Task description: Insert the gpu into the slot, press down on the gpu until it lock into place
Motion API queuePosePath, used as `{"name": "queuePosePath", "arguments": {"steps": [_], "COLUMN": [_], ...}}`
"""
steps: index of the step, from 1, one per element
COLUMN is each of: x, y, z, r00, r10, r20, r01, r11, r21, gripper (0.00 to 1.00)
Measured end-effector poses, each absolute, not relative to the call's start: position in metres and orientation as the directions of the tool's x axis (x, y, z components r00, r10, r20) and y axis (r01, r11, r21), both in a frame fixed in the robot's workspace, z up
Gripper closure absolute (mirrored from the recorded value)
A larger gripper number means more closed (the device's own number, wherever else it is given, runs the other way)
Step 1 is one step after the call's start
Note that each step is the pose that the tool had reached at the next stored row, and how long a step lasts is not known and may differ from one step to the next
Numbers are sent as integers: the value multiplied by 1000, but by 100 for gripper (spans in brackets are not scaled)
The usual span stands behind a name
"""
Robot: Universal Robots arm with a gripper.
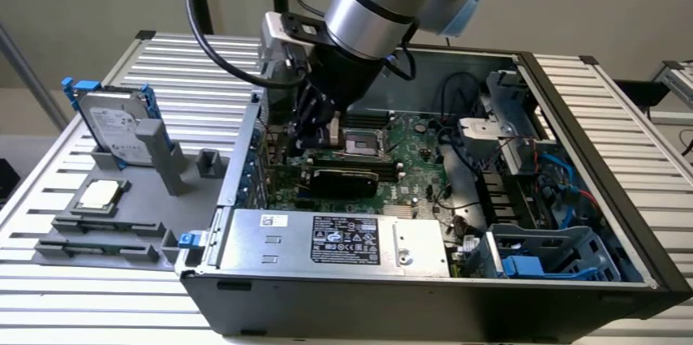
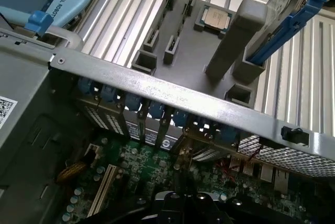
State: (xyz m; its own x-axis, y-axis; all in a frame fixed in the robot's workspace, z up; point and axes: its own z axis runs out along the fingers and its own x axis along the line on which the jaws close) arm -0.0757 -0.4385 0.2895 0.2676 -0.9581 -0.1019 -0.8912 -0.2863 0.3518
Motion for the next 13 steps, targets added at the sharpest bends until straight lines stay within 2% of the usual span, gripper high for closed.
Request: {"name": "queuePosePath", "arguments": {"steps": [8, 13], "x": [-76, -76], "y": [-431, -428], "z": [290, 293], "r00": [258, 249], "r10": [-964, -967], "r20": [-70, -58], "r01": [-932, -946], "r11": [-267, -256], "r21": [245, 197], "gripper": [89, 89]}}
